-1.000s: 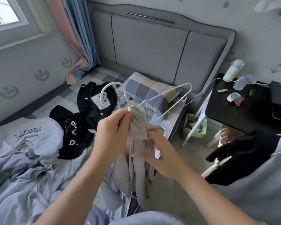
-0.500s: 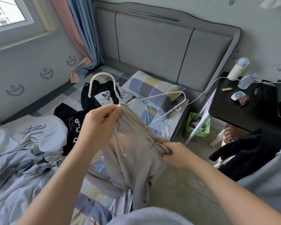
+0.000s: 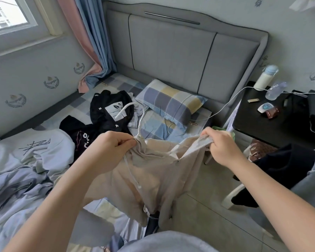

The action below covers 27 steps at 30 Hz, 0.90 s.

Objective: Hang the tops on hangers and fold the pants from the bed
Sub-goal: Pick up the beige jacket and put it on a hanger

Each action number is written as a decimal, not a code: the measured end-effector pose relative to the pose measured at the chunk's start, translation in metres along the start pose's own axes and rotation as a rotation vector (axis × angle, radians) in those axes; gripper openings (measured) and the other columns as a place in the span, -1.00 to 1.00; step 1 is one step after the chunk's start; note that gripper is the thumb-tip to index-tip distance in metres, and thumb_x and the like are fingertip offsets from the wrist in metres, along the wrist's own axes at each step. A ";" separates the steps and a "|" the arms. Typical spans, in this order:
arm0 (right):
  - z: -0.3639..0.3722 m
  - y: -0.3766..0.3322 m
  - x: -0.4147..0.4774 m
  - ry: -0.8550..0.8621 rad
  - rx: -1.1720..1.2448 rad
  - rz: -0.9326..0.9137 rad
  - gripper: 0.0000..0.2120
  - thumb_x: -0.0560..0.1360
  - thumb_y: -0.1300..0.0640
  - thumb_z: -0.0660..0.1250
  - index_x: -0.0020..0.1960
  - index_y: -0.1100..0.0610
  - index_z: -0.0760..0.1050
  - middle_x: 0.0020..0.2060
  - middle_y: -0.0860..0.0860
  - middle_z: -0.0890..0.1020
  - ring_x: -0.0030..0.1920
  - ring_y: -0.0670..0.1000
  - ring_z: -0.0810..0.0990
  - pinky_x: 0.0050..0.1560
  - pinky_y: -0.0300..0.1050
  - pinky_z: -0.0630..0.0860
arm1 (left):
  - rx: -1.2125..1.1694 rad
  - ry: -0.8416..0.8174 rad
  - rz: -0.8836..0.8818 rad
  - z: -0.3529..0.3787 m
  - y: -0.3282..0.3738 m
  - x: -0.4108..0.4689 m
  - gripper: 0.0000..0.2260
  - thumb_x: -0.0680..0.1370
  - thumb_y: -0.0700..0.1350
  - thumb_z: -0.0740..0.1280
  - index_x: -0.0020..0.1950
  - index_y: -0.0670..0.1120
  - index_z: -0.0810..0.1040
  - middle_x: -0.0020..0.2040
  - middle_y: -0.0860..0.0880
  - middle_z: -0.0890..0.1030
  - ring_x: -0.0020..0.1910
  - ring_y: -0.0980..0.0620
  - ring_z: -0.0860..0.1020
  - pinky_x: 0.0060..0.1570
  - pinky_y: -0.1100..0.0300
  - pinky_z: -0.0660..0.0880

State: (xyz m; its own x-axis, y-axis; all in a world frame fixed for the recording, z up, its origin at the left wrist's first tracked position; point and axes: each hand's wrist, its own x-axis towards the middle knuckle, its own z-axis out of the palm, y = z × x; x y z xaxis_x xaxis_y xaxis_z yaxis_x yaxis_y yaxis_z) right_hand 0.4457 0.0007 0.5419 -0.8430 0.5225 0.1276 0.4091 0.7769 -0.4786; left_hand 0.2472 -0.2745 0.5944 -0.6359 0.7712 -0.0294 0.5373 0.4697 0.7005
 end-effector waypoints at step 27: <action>-0.042 -0.114 0.014 -0.390 1.036 0.158 -0.69 0.41 -0.23 0.42 -0.34 -0.04 0.53 -0.35 -0.04 0.54 -0.31 -0.06 0.53 -0.17 -0.15 0.44 | -0.666 0.287 -0.097 0.071 0.037 0.029 -0.74 0.52 -0.04 0.46 0.12 0.02 0.45 -0.13 0.09 0.66 -0.20 0.15 0.66 -0.25 0.09 0.64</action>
State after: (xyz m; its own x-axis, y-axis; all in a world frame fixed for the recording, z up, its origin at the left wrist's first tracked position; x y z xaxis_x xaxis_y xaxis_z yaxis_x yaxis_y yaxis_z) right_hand 0.4019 -0.0653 0.6350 -0.9336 0.3023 -0.1922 0.1854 -0.0515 -0.9813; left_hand 0.2877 -0.2040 0.5686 -0.8329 0.5533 0.0110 0.0783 0.0982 0.9921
